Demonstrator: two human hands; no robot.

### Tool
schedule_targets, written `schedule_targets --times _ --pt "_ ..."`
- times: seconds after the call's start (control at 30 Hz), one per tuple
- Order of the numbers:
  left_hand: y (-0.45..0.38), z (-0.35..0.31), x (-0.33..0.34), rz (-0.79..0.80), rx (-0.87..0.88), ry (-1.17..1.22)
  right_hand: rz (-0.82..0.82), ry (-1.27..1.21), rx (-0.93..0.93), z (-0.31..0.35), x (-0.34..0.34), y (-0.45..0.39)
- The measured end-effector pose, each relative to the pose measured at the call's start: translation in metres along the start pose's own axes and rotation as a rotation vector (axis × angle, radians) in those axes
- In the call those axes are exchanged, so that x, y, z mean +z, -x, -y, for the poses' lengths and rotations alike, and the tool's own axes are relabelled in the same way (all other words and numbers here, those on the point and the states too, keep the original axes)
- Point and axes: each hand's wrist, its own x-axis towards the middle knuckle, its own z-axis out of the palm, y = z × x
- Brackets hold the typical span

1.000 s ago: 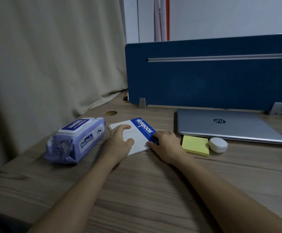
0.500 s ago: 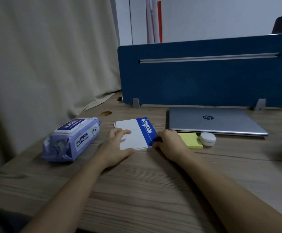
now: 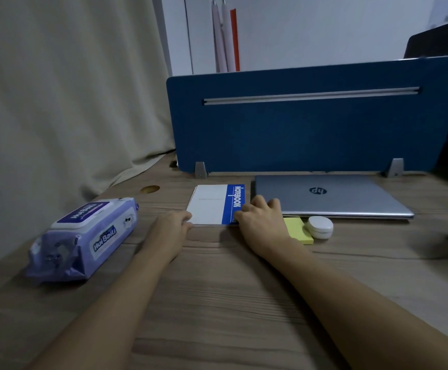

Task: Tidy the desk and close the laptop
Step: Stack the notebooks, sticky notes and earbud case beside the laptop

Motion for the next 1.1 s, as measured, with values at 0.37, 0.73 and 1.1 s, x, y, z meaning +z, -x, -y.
schedule_targets --times 0.37,0.73,1.1 --pt "-0.054 -0.006 0.025 -0.030 0.041 -0.057 -0.013 0.120 0.127 -0.010 0.022 -0.044" --pt "-0.070 -0.007 0.034 -0.034 0.074 -0.028 -0.008 0.131 0.144 -0.022 0.032 -0.056" --pt "-0.034 -0.031 0.026 -0.030 0.110 -0.057 -0.047 0.095 0.084 -0.018 0.006 -0.014"
